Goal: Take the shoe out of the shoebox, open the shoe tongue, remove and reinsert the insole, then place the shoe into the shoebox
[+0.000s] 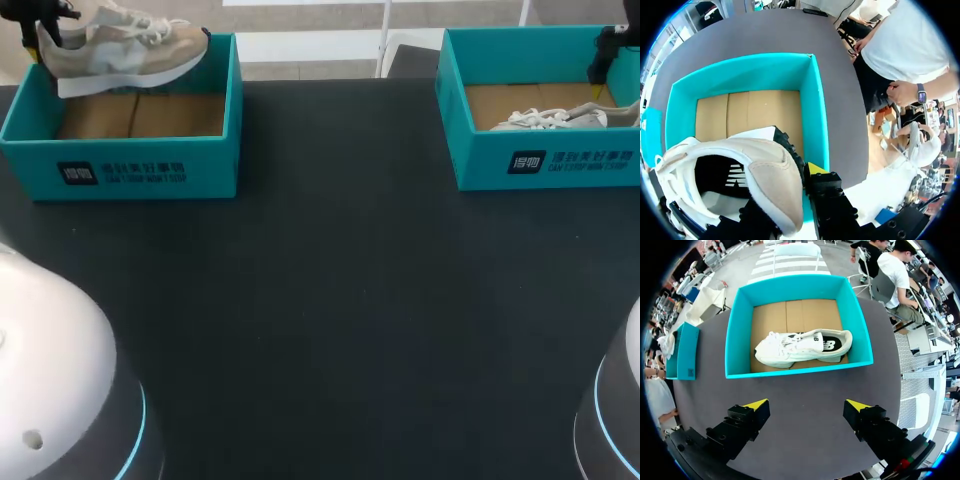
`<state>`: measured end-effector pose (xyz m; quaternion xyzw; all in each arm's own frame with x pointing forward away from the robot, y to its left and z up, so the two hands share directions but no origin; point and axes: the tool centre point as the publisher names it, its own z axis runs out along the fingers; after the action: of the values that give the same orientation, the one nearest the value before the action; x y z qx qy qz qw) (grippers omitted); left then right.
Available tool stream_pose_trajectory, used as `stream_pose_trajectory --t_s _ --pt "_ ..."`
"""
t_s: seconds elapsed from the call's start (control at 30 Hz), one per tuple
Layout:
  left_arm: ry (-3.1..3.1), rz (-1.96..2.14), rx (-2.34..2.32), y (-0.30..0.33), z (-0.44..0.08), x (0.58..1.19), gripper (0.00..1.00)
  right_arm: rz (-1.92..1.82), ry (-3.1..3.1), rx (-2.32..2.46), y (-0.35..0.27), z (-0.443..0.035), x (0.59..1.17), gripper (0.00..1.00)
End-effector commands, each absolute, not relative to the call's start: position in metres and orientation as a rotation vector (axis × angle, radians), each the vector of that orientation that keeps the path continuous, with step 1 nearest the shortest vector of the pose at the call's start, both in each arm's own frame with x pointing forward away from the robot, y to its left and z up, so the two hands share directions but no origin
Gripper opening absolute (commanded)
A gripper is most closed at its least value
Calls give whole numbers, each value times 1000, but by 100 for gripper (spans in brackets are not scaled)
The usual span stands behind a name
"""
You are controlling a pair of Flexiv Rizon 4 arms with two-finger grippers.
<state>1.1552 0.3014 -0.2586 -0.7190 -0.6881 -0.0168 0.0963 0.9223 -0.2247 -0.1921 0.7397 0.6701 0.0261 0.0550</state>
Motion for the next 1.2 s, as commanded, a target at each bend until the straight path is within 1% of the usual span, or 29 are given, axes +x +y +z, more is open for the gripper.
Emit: stream_pose_trajectory --t_s 0.03,0.5,0.73,1.2 --pt "-2089 -208 -2208 298 -239 1114 0 81 2035 2246 -225 -192 922 100" --pt "-2089 -208 -2208 298 -239 1114 0 81 2035 2246 -225 -192 922 100" --pt "-2133 -242 -2144 298 -209 1064 0 81 2035 2246 -225 -192 922 100" --pt "-2235 -289 -1978 288 -180 1008 0 81 2035 2246 -225 -192 922 100"
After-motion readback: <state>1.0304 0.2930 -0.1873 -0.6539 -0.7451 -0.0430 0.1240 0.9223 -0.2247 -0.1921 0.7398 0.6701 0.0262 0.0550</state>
